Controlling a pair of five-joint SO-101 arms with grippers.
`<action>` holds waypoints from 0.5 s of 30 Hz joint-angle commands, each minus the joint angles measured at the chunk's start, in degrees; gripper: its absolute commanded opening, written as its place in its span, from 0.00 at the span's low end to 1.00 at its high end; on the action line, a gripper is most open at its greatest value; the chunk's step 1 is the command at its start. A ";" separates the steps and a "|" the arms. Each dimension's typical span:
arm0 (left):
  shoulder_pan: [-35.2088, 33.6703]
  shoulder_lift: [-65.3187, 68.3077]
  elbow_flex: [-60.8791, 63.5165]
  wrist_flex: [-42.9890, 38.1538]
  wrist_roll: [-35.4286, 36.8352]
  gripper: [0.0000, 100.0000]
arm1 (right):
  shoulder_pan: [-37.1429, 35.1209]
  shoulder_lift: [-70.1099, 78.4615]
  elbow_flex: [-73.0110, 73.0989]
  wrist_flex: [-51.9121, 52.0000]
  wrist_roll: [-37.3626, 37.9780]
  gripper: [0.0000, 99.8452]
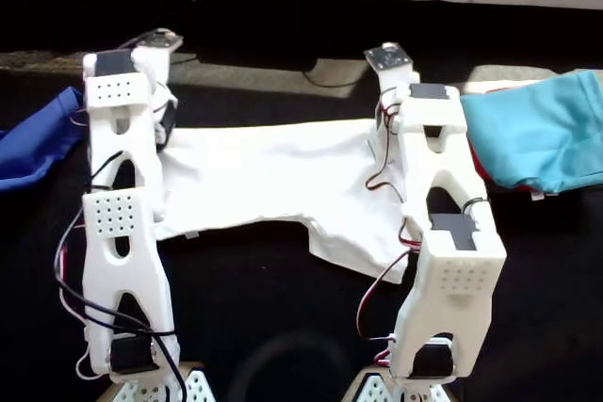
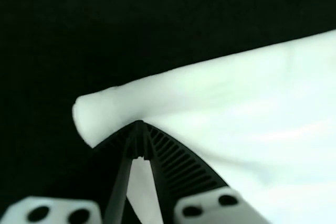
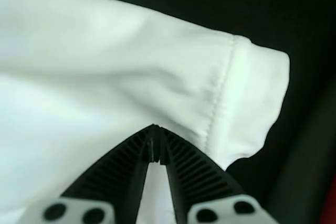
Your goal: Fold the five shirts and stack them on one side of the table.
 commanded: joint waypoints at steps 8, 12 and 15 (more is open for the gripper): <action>-0.75 -25.45 18.51 0.88 1.41 0.01 | -6.81 -28.62 18.51 1.71 -0.62 0.01; 1.45 -36.88 34.24 0.79 1.41 0.01 | -9.10 -37.76 29.76 1.71 -0.62 0.01; 2.68 -42.68 47.43 -1.67 1.32 0.01 | -10.68 -43.03 37.32 1.71 -0.62 0.01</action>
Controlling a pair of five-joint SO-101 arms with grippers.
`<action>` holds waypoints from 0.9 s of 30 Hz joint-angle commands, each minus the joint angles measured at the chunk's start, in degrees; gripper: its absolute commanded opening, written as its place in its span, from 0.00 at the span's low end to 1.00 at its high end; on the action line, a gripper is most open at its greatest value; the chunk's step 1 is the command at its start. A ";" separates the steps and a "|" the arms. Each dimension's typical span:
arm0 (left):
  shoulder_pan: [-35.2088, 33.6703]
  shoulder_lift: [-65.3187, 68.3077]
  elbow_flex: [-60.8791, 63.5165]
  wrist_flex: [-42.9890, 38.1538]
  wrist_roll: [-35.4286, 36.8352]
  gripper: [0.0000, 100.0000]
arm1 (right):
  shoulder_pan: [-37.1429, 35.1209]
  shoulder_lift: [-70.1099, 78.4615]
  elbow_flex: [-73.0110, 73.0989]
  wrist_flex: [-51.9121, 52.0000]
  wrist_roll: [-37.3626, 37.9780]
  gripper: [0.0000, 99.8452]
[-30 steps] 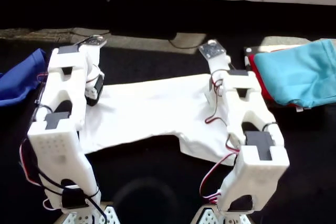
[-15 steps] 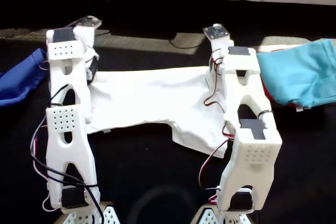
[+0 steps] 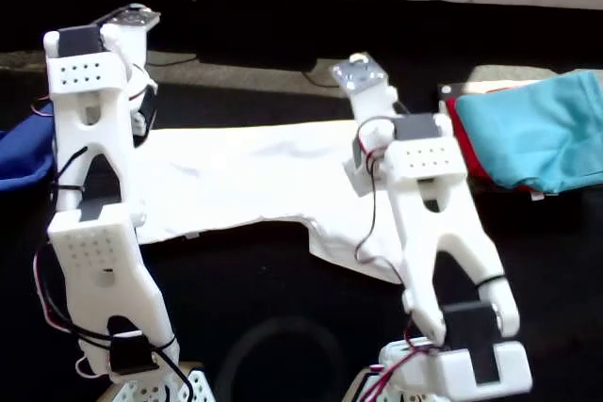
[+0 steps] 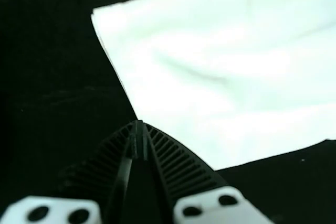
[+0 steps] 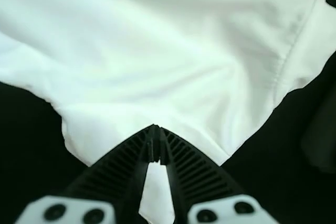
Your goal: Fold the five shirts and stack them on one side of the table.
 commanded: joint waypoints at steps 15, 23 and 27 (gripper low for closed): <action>1.89 -15.60 56.22 -43.60 0.35 0.01 | -8.92 -14.02 27.91 -17.27 -0.62 0.01; 1.98 -15.69 58.07 -45.98 0.44 0.01 | -4.62 -11.12 29.93 -31.52 -0.70 0.01; 1.98 -15.69 58.15 -45.98 0.44 0.01 | -2.59 -5.85 26.33 -31.08 -0.79 0.01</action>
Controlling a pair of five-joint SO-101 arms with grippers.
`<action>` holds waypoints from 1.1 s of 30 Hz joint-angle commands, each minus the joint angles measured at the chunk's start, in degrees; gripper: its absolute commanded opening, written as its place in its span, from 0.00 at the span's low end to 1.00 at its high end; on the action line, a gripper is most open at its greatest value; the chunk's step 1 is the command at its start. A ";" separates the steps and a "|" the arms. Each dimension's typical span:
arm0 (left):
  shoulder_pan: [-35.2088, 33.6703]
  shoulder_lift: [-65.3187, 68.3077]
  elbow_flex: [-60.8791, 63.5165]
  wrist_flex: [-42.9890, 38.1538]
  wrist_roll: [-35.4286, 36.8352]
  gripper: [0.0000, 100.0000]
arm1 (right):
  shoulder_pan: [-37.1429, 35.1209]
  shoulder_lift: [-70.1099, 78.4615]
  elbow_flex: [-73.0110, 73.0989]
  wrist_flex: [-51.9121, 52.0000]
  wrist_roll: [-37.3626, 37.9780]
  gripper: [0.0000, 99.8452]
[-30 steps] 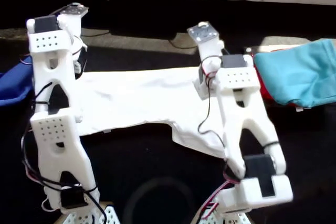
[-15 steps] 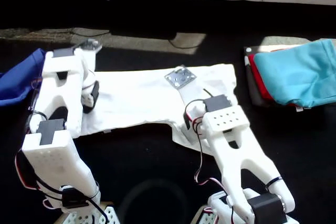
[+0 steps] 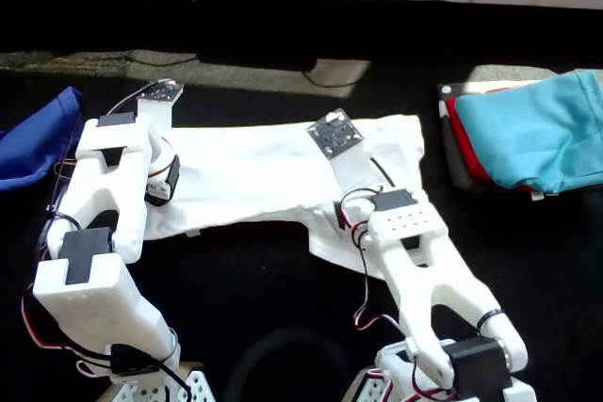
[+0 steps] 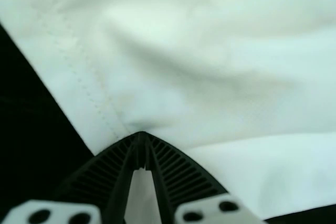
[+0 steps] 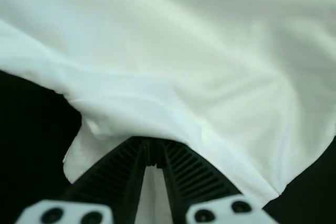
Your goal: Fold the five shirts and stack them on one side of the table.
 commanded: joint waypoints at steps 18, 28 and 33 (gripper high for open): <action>0.57 0.13 0.22 -2.64 0.26 0.01 | -8.04 -6.81 -1.98 12.26 -0.79 0.14; 0.57 0.13 0.22 -2.73 0.26 0.01 | -8.04 10.24 -8.92 9.89 -0.88 0.14; 0.57 0.13 0.22 -2.73 0.26 0.01 | -7.96 13.67 -13.05 10.15 -0.88 0.13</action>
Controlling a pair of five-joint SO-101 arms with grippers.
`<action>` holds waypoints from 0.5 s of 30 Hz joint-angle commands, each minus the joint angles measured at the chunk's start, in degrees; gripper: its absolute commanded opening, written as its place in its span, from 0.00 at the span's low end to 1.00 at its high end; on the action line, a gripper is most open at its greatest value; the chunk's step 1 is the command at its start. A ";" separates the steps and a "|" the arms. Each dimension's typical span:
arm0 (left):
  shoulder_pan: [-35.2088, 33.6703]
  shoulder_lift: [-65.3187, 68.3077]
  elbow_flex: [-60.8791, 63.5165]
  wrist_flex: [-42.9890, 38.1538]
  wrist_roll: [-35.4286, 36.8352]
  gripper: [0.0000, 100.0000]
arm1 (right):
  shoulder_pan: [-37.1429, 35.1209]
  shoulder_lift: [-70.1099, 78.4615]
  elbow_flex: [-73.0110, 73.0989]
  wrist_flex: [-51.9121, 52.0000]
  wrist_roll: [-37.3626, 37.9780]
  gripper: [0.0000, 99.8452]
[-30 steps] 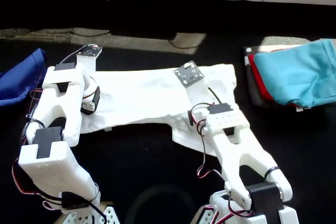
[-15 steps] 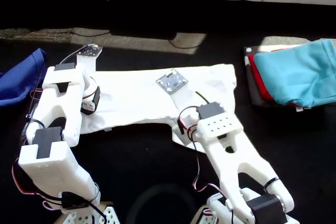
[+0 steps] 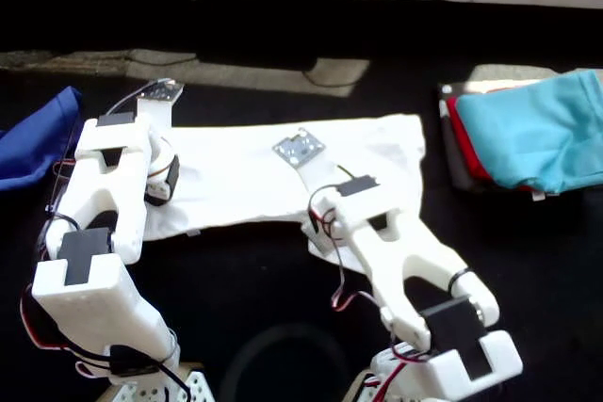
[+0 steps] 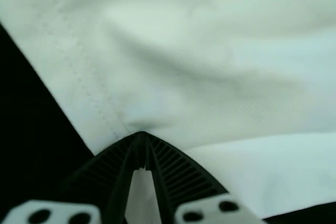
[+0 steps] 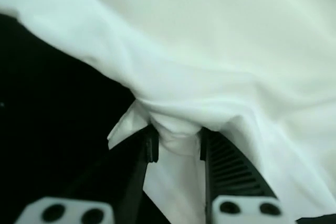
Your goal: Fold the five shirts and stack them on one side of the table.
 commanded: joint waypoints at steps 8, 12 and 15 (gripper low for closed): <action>0.57 0.13 0.04 -2.64 0.26 0.01 | 0.57 -4.35 -3.03 -0.13 -0.44 0.01; 0.57 0.13 0.04 -2.64 0.26 0.01 | 2.77 -11.30 -3.47 4.53 -0.18 0.01; 0.57 0.13 0.04 -2.64 0.26 0.01 | 3.38 -15.60 -3.56 8.66 -0.09 0.01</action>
